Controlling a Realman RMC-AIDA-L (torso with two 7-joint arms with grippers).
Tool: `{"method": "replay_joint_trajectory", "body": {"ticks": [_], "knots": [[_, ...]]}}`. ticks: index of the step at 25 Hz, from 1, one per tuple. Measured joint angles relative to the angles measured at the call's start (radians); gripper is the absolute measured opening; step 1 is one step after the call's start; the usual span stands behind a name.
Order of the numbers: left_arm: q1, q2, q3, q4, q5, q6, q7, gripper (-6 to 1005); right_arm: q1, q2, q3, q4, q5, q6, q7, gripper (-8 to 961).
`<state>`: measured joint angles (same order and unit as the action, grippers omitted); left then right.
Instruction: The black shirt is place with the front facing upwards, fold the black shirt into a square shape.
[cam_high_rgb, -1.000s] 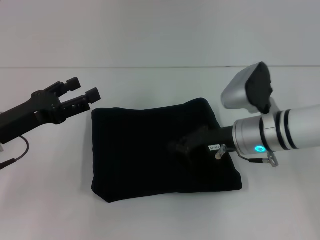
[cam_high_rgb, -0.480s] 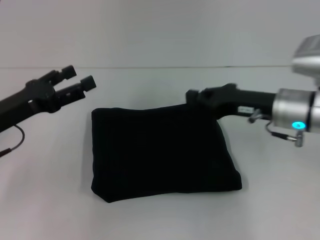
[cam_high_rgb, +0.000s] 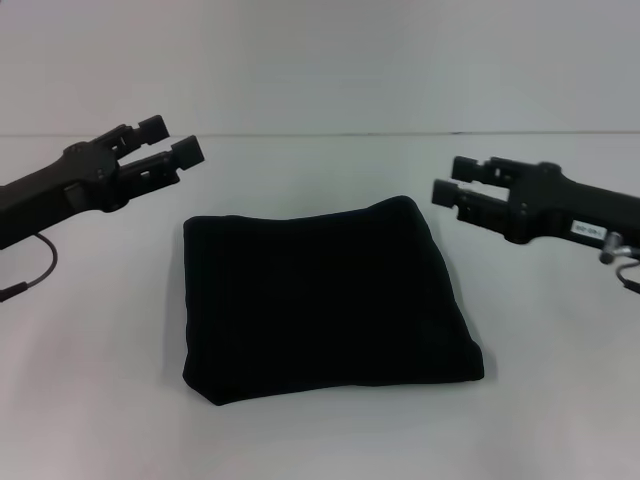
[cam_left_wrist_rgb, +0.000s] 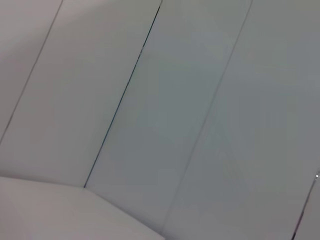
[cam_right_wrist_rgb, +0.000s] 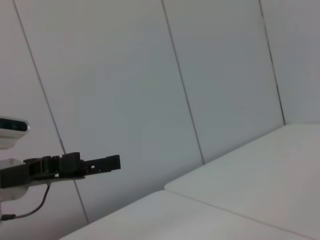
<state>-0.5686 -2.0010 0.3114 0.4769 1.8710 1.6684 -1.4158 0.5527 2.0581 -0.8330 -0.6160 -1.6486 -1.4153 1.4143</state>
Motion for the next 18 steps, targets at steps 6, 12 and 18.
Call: {"method": "replay_joint_trajectory", "body": {"ticks": [6,12,18], "knots": [[-0.004,-0.005,0.005,0.000,0.007,-0.002,-0.016,948,-0.032,-0.031,0.001,-0.001,-0.020,-0.002,0.096,550],[-0.006,-0.001,0.040,0.003,0.022,0.006,-0.012,948,-0.063,-0.045,0.007,-0.006,-0.038,-0.033,0.081,814],[0.005,-0.002,0.109,0.050,0.034,0.107,-0.003,948,-0.079,-0.032,0.020,0.000,-0.033,-0.174,-0.059,837]]}}
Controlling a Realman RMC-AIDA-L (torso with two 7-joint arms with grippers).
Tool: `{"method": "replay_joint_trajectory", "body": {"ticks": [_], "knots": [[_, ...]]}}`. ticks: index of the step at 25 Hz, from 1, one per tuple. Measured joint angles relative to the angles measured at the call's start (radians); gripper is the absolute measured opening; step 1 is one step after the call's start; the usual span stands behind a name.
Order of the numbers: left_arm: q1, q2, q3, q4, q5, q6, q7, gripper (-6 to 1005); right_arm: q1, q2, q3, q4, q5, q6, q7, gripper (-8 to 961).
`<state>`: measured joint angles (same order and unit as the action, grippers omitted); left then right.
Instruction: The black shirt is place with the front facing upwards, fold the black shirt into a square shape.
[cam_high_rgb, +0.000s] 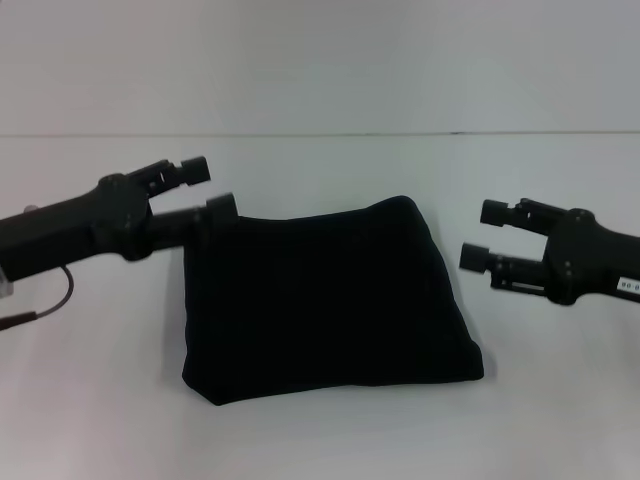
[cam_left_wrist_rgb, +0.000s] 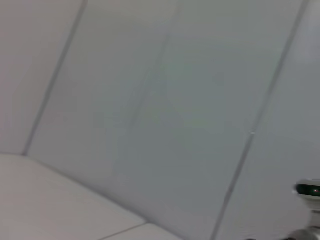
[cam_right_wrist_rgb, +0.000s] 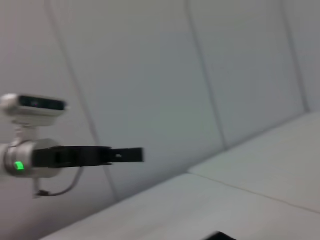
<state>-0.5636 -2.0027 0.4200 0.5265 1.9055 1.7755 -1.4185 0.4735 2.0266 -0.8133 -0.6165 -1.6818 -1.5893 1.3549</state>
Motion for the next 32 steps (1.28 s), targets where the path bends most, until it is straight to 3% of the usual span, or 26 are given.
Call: {"method": "replay_joint_trajectory", "body": {"ticks": [4,11,17,26,32], "knots": [[0.011,-0.003,0.001,0.013,-0.002,0.075,0.028,948,-0.001,0.008,0.015,-0.002,-0.001,-0.059,-0.033,890],[0.021,-0.001,0.022,0.032,0.047,0.204,0.034,948,-0.011,0.002,0.005,-0.005,-0.012,-0.203,-0.056,927],[0.059,-0.002,0.066,0.043,0.088,0.229,0.034,948,-0.009,0.001,0.003,-0.025,-0.079,-0.242,-0.056,935],[0.070,-0.009,0.103,0.046,0.162,0.222,0.031,948,0.111,0.021,0.002,-0.037,-0.270,-0.205,-0.007,931],[0.074,-0.010,0.100,0.046,0.163,0.221,0.030,948,0.140,0.027,0.003,-0.039,-0.302,-0.197,0.011,931]]}}
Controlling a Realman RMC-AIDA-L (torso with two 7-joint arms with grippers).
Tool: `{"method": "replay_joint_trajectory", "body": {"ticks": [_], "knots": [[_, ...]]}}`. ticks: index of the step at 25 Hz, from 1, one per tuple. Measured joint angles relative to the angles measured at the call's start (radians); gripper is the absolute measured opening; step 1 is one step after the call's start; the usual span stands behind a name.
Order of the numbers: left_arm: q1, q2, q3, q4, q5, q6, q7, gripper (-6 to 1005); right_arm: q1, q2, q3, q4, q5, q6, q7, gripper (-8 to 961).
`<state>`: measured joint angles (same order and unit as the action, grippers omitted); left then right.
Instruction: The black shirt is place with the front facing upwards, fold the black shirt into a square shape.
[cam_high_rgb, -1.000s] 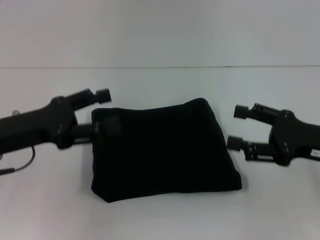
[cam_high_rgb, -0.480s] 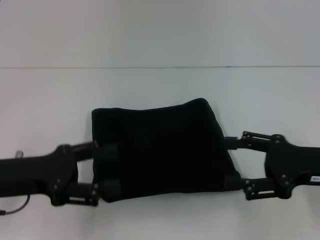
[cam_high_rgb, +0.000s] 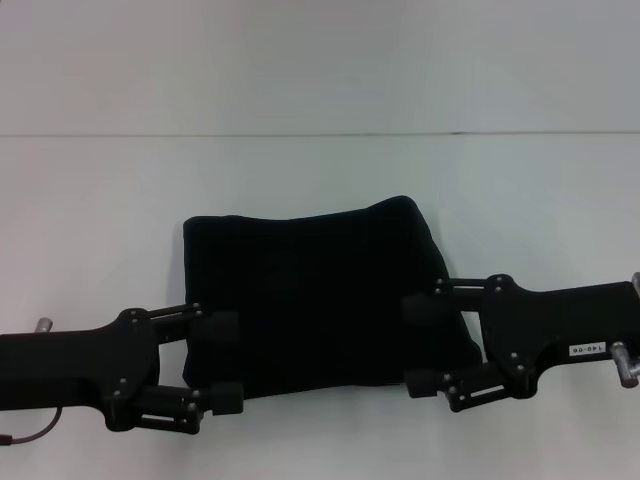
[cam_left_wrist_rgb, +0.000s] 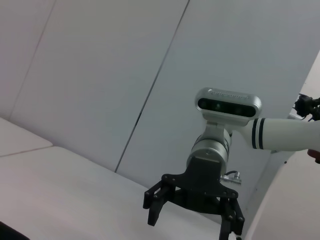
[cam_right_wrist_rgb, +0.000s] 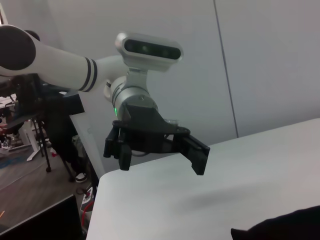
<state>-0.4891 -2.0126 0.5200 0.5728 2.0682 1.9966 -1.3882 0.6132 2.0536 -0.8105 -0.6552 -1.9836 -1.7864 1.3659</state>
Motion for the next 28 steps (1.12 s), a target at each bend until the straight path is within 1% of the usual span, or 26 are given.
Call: {"method": "replay_joint_trajectory", "body": {"ticks": [18,28], "knots": [[-0.006,0.006,-0.005,0.001,0.000,-0.002,-0.003,948,0.005,0.002,0.018,-0.003,0.006,-0.006,0.017,931],[-0.005,0.005,-0.006,0.001,-0.005,-0.003,-0.003,948,0.005,0.002,0.017,-0.005,0.006,-0.015,0.033,931]]}}
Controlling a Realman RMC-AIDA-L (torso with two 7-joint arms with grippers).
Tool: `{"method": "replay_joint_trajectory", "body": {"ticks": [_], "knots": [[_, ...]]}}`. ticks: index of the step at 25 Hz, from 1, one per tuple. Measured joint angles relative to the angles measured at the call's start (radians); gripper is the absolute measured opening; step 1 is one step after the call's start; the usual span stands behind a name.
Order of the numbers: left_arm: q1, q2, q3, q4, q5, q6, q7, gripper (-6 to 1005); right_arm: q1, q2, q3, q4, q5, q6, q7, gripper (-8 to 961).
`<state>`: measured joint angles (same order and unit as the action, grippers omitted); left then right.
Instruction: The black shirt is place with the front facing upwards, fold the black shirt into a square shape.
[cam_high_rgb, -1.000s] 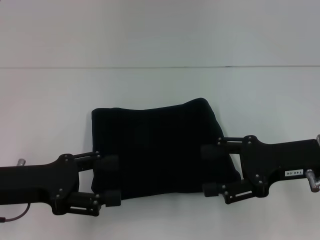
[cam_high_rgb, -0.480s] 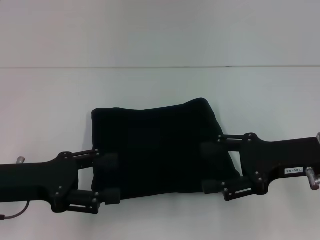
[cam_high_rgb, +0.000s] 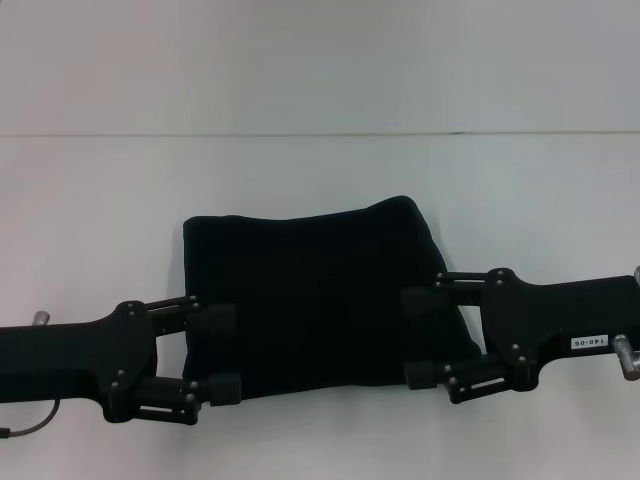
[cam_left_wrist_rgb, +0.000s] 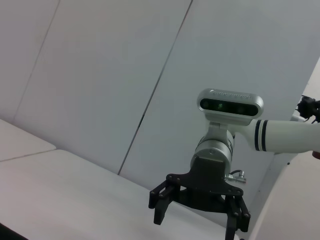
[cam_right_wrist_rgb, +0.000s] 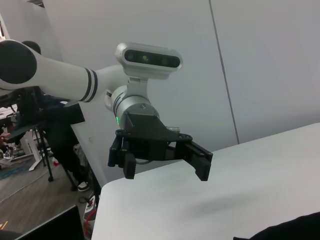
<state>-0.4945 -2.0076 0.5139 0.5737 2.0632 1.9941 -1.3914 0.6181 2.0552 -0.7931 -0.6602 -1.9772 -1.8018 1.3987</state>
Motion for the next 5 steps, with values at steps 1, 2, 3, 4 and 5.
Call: {"method": "replay_joint_trajectory", "body": {"ticks": [1,2,3,4,5], "knots": [[0.000,0.000,0.000,0.000,0.000,0.000,0.000,948,0.000,0.000,0.000,0.000,0.000,0.000,0.000,931],[0.000,0.000,0.000,0.000,-0.001,0.000,0.000,948,0.000,0.001,0.000,0.001,0.000,0.000,0.000,931],[0.000,0.000,0.000,0.000,-0.001,0.000,0.000,948,0.000,0.001,0.000,0.002,0.000,0.000,0.000,931],[0.000,-0.001,0.000,0.000,-0.001,0.000,0.000,948,0.000,0.001,0.000,0.003,0.000,-0.001,0.001,931],[0.000,-0.001,0.000,0.000,-0.002,0.000,0.000,948,0.000,0.001,0.001,0.004,0.001,-0.001,0.001,931]]}}
